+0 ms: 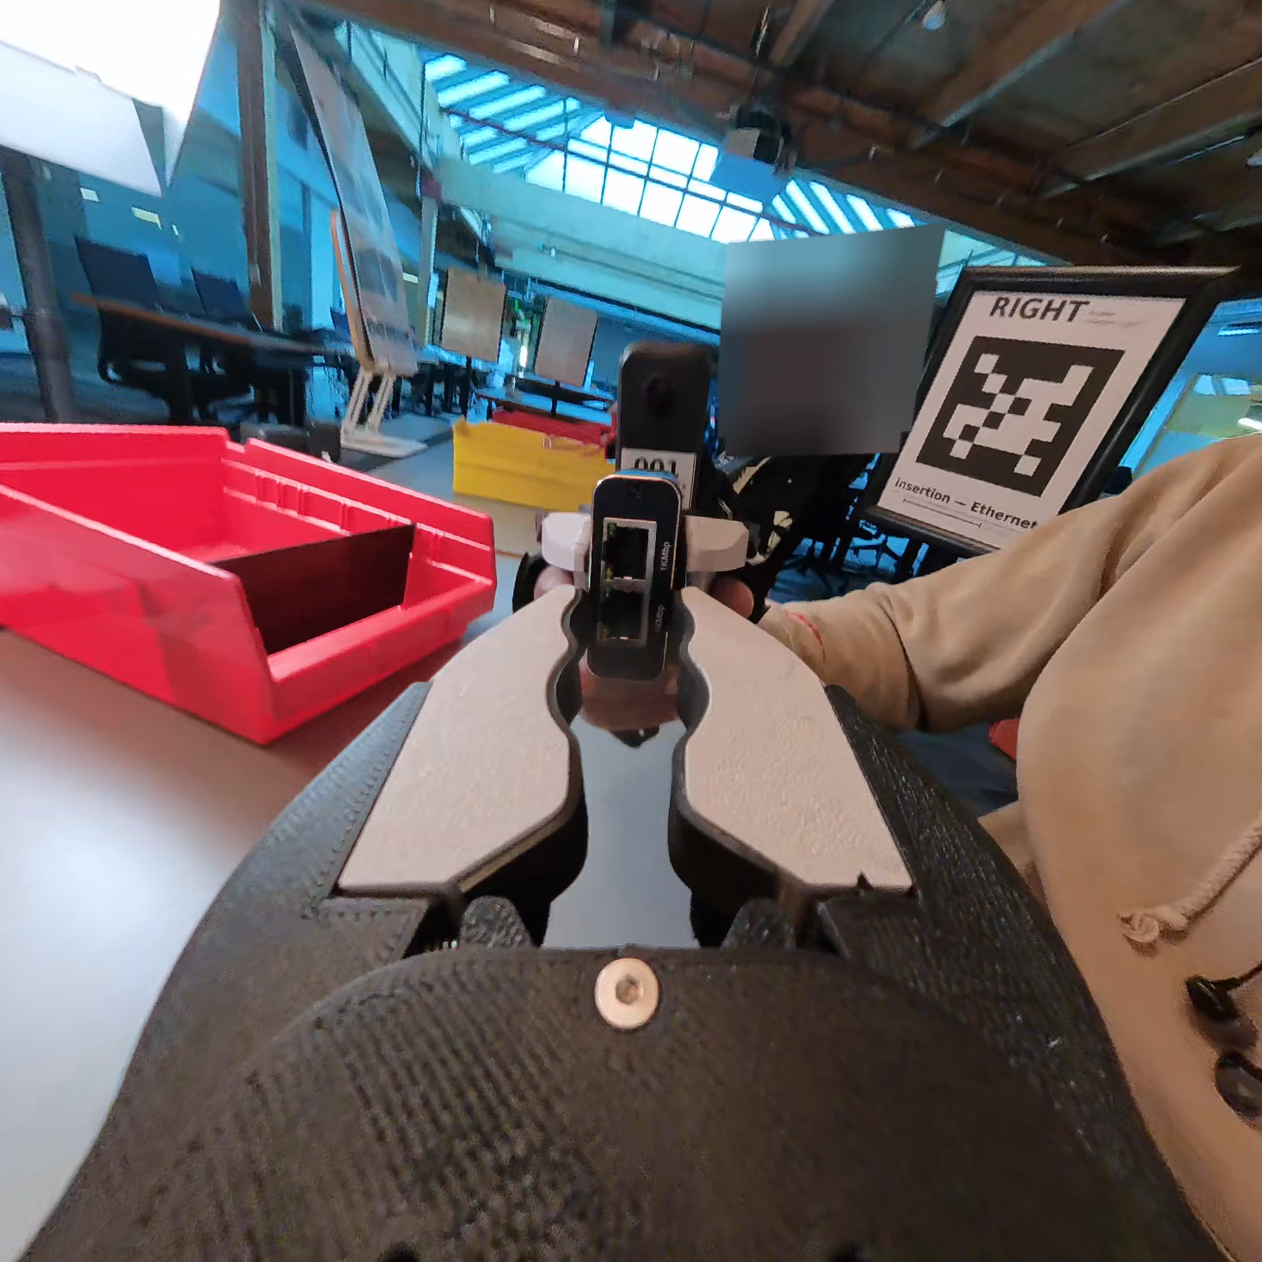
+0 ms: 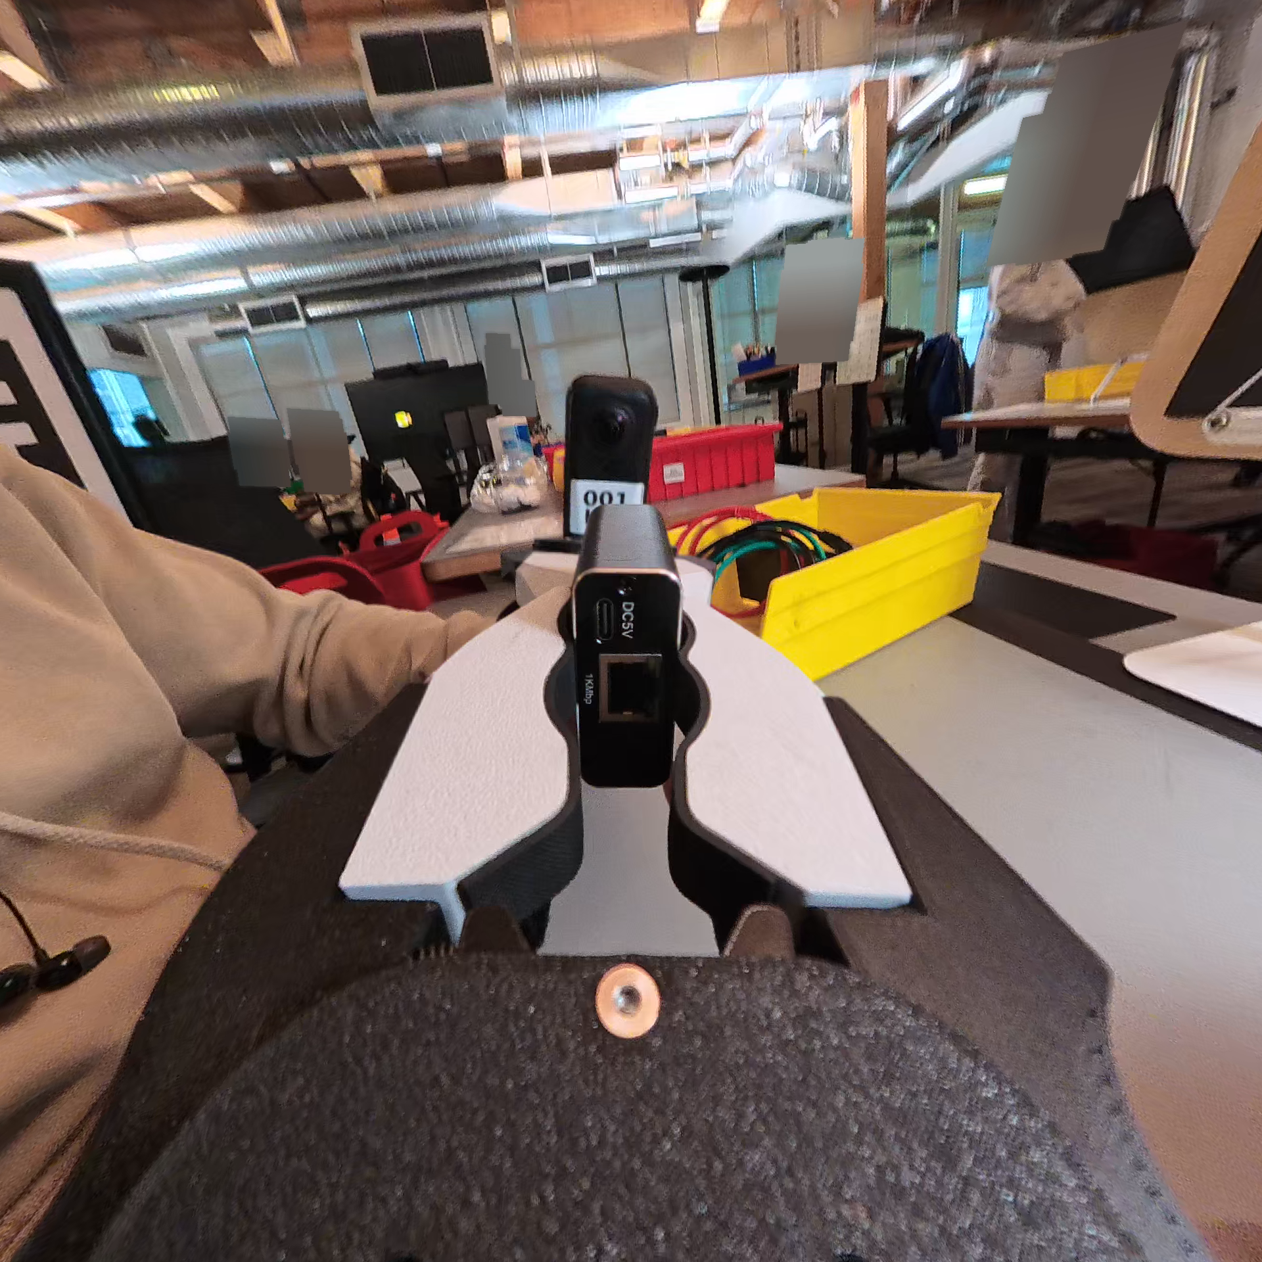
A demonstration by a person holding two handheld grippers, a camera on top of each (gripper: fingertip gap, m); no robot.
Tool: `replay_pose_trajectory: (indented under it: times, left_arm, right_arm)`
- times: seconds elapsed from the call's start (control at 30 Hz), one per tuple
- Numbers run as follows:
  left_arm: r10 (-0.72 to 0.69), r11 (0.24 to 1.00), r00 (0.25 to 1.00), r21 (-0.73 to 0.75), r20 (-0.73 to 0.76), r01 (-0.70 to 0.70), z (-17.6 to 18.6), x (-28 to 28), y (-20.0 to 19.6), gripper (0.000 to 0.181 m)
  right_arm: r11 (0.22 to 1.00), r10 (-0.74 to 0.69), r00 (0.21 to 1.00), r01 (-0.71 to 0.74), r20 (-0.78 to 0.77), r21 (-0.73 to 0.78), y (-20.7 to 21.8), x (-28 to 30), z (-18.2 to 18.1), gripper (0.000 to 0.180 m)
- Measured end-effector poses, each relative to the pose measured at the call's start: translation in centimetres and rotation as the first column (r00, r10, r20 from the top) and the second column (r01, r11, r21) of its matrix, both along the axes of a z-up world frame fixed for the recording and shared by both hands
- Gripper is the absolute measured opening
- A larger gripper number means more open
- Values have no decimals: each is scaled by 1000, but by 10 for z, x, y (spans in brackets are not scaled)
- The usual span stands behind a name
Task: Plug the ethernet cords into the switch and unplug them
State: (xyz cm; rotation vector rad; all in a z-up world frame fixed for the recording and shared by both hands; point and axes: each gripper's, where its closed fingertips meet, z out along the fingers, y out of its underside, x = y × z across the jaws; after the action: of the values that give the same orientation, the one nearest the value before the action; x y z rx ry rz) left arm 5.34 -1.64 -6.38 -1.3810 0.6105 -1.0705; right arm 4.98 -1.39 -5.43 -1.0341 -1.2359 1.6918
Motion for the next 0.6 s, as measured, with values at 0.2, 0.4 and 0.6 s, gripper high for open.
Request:
replay_pose_trajectory:
  times: [0.2,0.4,0.6]
  left_arm:
    - [-13,999,998,-42,-67,10,-11,3,1,23]
    - [-20,998,997,-60,-75,15,-16,2,2,23]
    - [-51,997,992,-68,-116,43,-12,-4,-2,28]
  right_arm:
    - [998,49,995,-52,85,28,0,2,-11,24]
    - [995,36,990,-48,133,82,1,1,-20,24]
    - [996,33,991,-44,129,83,-1,0,-19,24]
